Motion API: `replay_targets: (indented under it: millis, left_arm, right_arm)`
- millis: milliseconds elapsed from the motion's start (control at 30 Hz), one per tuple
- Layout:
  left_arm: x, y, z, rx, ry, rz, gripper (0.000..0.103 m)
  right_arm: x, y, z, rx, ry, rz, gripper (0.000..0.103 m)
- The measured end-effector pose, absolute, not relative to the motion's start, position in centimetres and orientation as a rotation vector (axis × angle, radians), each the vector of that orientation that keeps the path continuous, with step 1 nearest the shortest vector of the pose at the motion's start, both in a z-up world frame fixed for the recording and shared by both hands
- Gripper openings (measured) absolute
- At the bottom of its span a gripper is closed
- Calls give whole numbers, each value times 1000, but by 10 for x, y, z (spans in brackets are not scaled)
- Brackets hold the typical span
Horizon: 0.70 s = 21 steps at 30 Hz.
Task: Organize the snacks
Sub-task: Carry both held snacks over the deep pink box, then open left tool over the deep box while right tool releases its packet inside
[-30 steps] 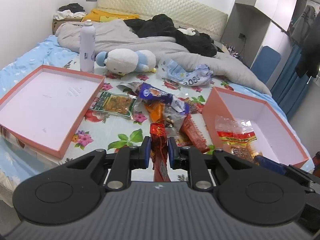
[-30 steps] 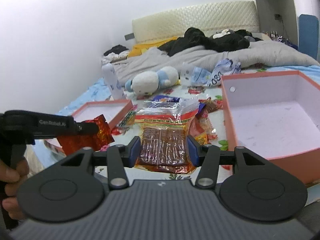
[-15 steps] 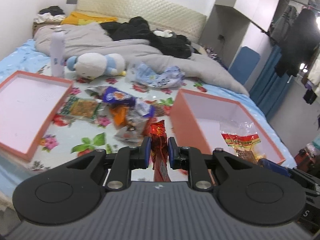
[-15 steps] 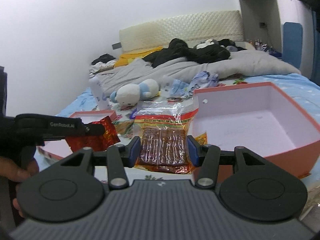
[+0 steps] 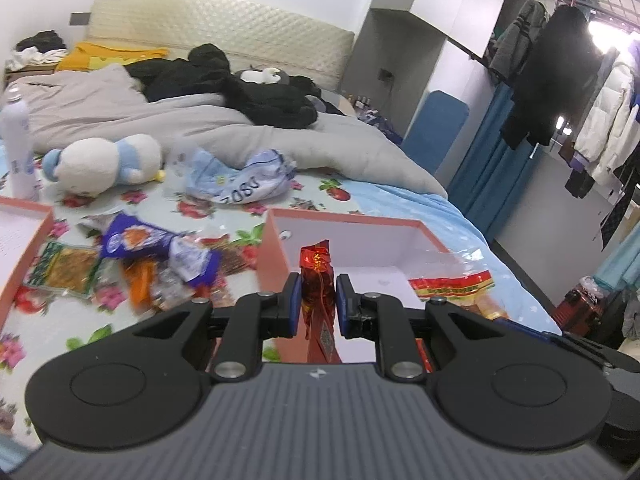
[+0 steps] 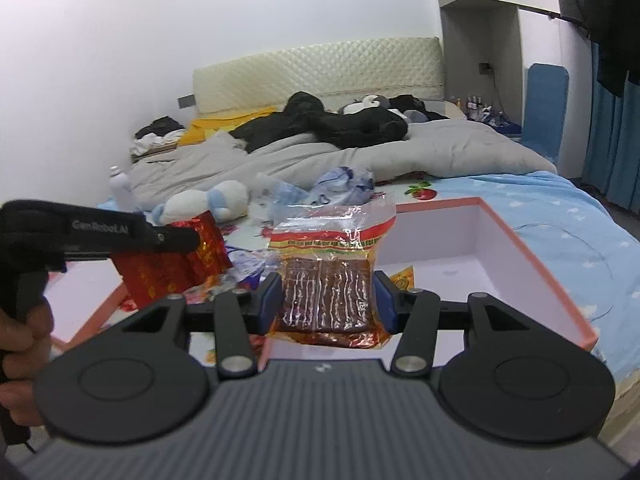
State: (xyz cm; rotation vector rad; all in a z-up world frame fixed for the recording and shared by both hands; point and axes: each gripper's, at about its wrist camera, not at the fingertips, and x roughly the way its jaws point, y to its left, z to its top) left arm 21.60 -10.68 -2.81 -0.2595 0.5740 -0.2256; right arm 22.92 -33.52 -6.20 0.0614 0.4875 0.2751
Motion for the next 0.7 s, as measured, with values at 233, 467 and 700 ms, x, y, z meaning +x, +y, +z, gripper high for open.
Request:
replay_targets:
  millis: [233, 467, 700]
  left_arm:
    - [267, -135, -40, -241, 626, -256, 21]
    - [313, -155, -70, -225, 742, -282, 21]
    - [336, -162, -93, -209, 806, -297, 31]
  right_arm:
    - [278, -349, -86, 84, 549, 243, 29]
    - [313, -359, -120, 114, 654, 226, 29]
    - [332, -366, -138, 150, 717, 209, 29]
